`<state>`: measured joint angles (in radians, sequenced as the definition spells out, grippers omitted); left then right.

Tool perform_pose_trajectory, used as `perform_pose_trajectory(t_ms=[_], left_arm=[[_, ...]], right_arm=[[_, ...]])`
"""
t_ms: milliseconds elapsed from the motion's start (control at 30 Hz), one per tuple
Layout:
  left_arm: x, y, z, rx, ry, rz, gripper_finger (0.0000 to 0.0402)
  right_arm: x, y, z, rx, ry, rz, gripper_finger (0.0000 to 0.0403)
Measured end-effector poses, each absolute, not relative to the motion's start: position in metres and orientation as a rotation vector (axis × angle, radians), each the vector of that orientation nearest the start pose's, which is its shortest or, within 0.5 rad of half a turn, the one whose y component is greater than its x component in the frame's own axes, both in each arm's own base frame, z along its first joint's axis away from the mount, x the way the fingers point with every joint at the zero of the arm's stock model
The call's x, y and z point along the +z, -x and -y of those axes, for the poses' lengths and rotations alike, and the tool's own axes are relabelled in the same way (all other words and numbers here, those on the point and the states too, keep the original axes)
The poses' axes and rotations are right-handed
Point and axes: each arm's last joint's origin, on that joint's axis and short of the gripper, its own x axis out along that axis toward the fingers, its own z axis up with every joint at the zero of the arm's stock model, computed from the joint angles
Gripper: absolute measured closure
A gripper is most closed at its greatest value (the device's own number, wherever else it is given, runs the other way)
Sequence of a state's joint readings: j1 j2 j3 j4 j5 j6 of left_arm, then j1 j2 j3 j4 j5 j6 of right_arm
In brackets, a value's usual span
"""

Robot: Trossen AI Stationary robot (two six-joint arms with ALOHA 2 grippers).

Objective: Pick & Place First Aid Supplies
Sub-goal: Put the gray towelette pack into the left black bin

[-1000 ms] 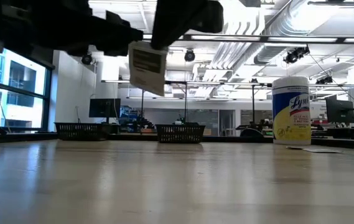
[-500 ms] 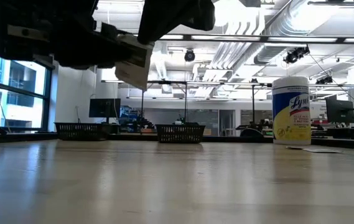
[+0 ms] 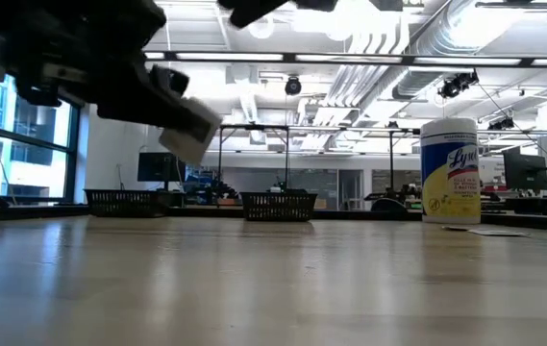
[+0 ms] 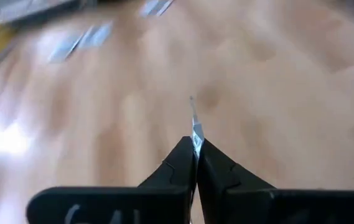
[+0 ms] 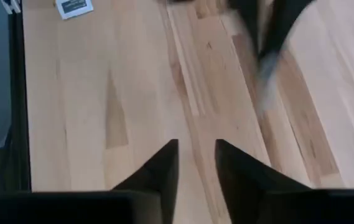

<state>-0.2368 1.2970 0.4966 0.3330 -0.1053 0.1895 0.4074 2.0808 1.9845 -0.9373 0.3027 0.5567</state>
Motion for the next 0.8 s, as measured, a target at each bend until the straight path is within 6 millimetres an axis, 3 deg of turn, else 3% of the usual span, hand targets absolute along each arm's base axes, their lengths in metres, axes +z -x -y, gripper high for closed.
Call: perform_pose_trajectory(t_ms=[167,367,600,800], left_arm=[[0.213,-0.22,0.002,0.226,-0.252,-0.73,0.0399],[0.236,-0.2,-0.077,0.726,-0.244,-1.032,0.04],[0.218,-0.179,-0.156,1.089,-0.118,-1.127,0.0401],[0.195,-0.176,-0.197,1.2,-0.038,-1.116,0.0401]], right_arm=[[0.29,-0.401,-0.185,-0.21,-0.127,-0.956,0.0274],[0.29,-0.393,-0.2,-0.27,-0.091,-0.905,0.0269],[0.291,-0.383,-0.216,-0.294,-0.118,-0.874,0.028],[0.29,-0.378,-0.225,-0.281,-0.115,-0.871,0.0285]])
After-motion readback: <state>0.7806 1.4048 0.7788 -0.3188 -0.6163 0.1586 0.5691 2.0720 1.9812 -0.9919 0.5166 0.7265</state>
